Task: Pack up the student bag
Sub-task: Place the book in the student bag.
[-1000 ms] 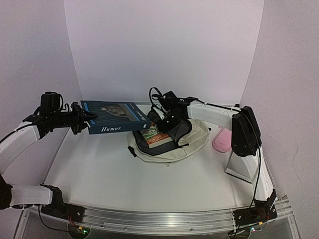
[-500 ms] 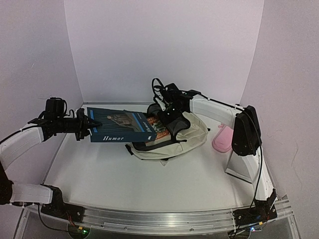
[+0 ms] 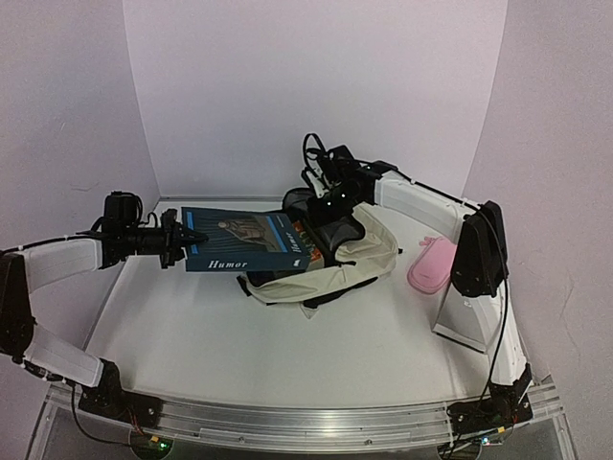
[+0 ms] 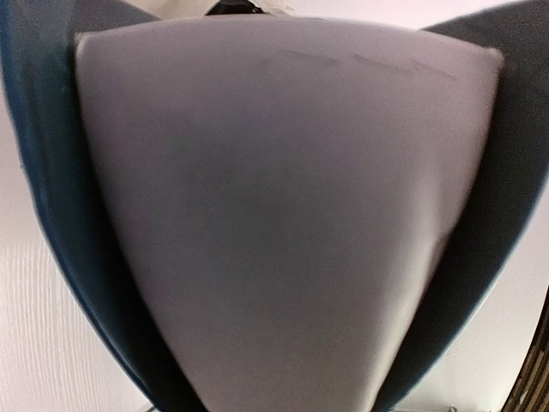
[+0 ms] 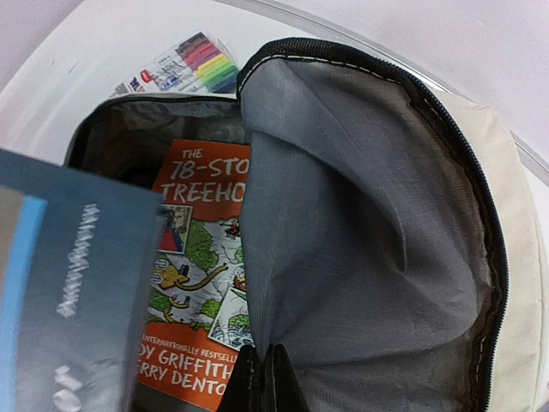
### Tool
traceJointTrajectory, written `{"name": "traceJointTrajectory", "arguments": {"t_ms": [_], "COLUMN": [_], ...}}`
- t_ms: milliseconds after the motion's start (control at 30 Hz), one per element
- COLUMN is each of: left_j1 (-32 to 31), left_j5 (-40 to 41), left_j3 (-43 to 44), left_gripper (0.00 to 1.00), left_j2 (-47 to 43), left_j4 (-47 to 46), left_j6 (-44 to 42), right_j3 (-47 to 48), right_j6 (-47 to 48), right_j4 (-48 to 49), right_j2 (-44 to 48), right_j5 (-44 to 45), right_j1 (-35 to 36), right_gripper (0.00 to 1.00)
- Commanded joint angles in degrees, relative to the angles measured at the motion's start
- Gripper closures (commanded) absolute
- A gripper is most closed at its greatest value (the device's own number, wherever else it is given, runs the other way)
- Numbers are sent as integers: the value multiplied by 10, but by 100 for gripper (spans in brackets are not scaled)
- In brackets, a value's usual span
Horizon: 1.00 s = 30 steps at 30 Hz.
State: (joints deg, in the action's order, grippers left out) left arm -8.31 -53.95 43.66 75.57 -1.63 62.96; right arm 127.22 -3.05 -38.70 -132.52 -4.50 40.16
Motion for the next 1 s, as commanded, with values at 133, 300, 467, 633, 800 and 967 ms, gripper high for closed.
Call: {"name": "traceJointTrajectory", "arguments": {"t_ms": [133, 300, 467, 633, 800, 967], "left_j1": [-17, -34, -46, -56, -88, -126], "left_j5": [-4, -9, 3, 29, 63, 96], "left_j3": [31, 53, 73, 125, 184, 230], "left_gripper": [100, 100, 100, 100, 100, 100], "left_j2": [84, 123, 167, 229, 296, 364], "left_j4": [-153, -195, -232, -263, -291, -325], "left_j6": [26, 37, 53, 60, 73, 98], "right_j3": [63, 75, 75, 75, 86, 91], "right_j6": [-21, -20, -15, -12, -7, -5], "right_j4": [35, 35, 35, 35, 35, 35], "right_j2": [62, 66, 68, 68, 66, 58], "right_j5": [-44, -53, -63, -67, -72, -79], "right_j1": [5, 5, 5, 5, 6, 5], "right_gripper": [100, 100, 100, 100, 100, 100]}}
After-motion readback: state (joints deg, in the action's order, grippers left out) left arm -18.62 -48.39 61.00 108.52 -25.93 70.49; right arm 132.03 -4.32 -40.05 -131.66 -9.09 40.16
